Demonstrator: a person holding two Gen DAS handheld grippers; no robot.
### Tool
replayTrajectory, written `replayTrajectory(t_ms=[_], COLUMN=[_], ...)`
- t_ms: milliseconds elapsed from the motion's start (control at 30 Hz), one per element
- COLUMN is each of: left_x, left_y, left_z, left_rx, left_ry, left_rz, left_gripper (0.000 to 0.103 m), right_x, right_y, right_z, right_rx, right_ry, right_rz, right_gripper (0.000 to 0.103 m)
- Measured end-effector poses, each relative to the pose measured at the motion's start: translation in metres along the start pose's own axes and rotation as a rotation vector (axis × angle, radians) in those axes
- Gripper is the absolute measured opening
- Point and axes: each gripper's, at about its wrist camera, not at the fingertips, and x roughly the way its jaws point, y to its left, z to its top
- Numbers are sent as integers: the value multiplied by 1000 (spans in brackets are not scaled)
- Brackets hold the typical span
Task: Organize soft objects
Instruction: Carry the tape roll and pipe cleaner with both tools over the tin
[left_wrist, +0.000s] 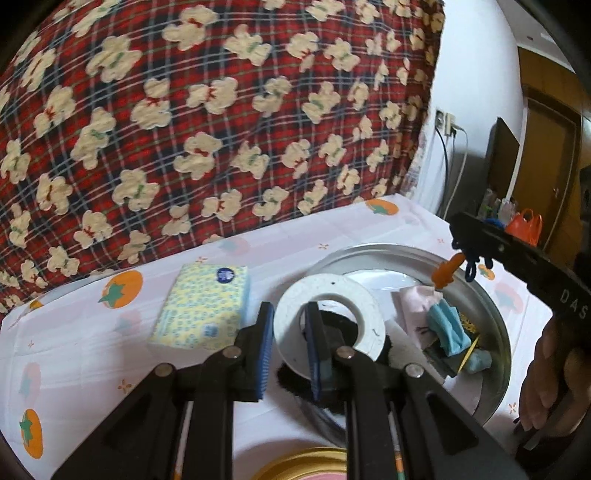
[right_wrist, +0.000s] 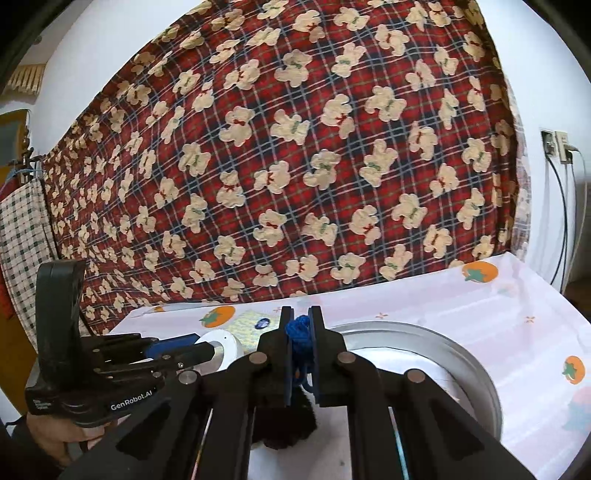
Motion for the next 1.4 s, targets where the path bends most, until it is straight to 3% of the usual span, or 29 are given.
replayTrajectory(t_ms=[833,1400], left_x=[11,17], left_y=[-50,-64], left_z=[1,-4], left_rx=[74,58], left_ry=[35,44], left_rz=[-27,-72], left_gripper=[15,15], right_x=[-29,-30], right_y=[-40,-53], right_z=[-3,-8], right_rx=[52,67], right_ry=[-14,6], right_rz=[-88,-127], right_gripper=[9,9])
